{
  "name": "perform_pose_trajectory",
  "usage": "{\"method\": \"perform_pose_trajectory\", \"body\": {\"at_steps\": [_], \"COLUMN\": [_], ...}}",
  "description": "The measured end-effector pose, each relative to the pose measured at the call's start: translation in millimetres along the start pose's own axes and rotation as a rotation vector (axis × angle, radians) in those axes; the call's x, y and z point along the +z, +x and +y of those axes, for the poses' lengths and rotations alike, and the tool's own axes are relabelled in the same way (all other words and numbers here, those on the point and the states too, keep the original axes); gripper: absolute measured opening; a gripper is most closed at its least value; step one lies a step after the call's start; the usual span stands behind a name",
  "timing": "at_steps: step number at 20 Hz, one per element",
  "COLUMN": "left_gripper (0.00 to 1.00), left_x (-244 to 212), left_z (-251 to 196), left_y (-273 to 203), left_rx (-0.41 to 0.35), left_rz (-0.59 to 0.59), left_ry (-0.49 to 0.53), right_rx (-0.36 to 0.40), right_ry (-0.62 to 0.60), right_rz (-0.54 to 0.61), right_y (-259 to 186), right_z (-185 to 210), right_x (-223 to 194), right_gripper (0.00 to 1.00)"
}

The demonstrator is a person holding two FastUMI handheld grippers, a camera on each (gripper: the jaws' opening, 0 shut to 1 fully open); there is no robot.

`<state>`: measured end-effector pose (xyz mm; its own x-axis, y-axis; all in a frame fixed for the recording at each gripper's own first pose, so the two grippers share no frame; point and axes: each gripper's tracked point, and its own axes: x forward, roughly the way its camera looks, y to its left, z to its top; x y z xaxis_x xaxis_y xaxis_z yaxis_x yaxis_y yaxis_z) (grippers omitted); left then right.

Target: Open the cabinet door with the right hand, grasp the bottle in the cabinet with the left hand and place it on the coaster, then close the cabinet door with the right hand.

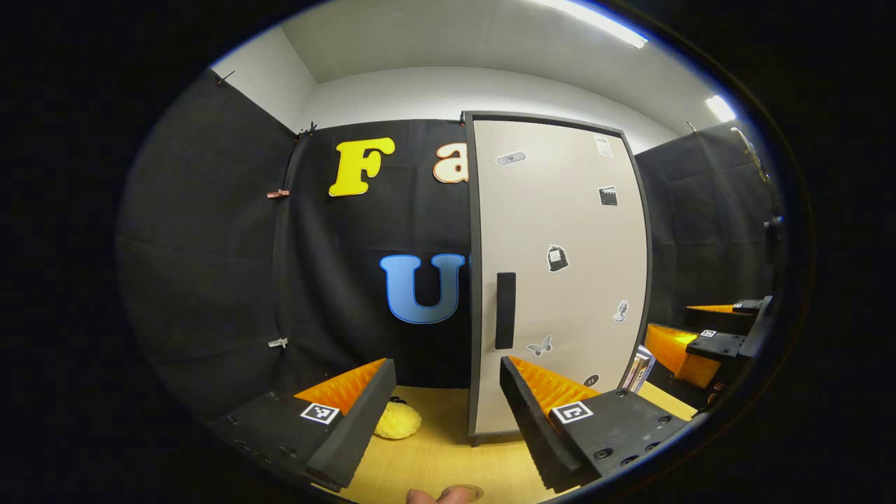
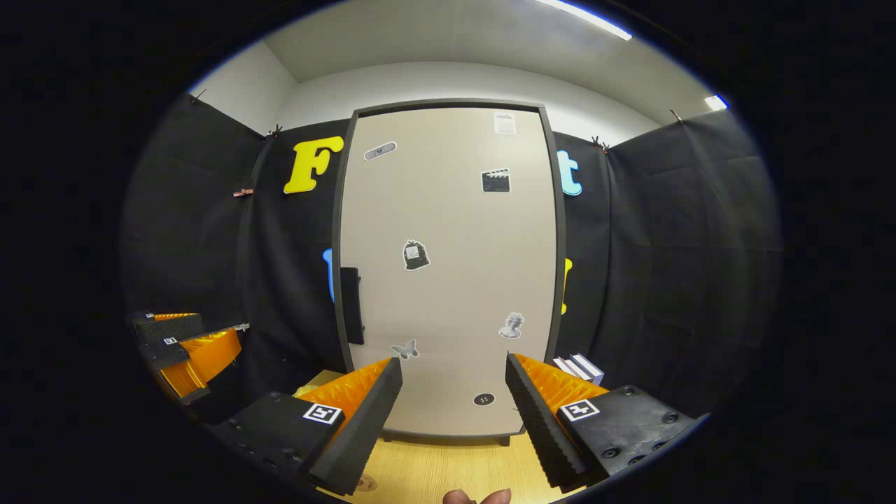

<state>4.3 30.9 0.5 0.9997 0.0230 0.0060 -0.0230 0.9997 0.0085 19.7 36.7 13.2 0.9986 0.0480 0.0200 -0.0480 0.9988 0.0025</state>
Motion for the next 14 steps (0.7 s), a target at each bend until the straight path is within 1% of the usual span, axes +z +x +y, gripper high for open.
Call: {"method": "perform_pose_trajectory", "body": {"at_steps": [3, 7, 14], "left_gripper": [0.94, 0.94, 0.95], "left_x": [0, -3, -14], "left_z": [11, 29, 57], "left_y": [3, 6, 16], "left_rx": [0.009, 0.026, 0.047], "left_rz": [0.002, 0.002, 0.010], "left_ry": [0.005, 0.018, 0.015], "right_rx": [0.034, 0.081, 0.118], "right_ry": [0.040, 0.053, 0.053], "right_rz": [-0.008, -0.013, -0.039], "right_y": [16, 44, 105], "right_z": [23, 61, 125], "right_x": [6, 10, 12], "right_gripper": [0.97, 0.97, 0.97]}}
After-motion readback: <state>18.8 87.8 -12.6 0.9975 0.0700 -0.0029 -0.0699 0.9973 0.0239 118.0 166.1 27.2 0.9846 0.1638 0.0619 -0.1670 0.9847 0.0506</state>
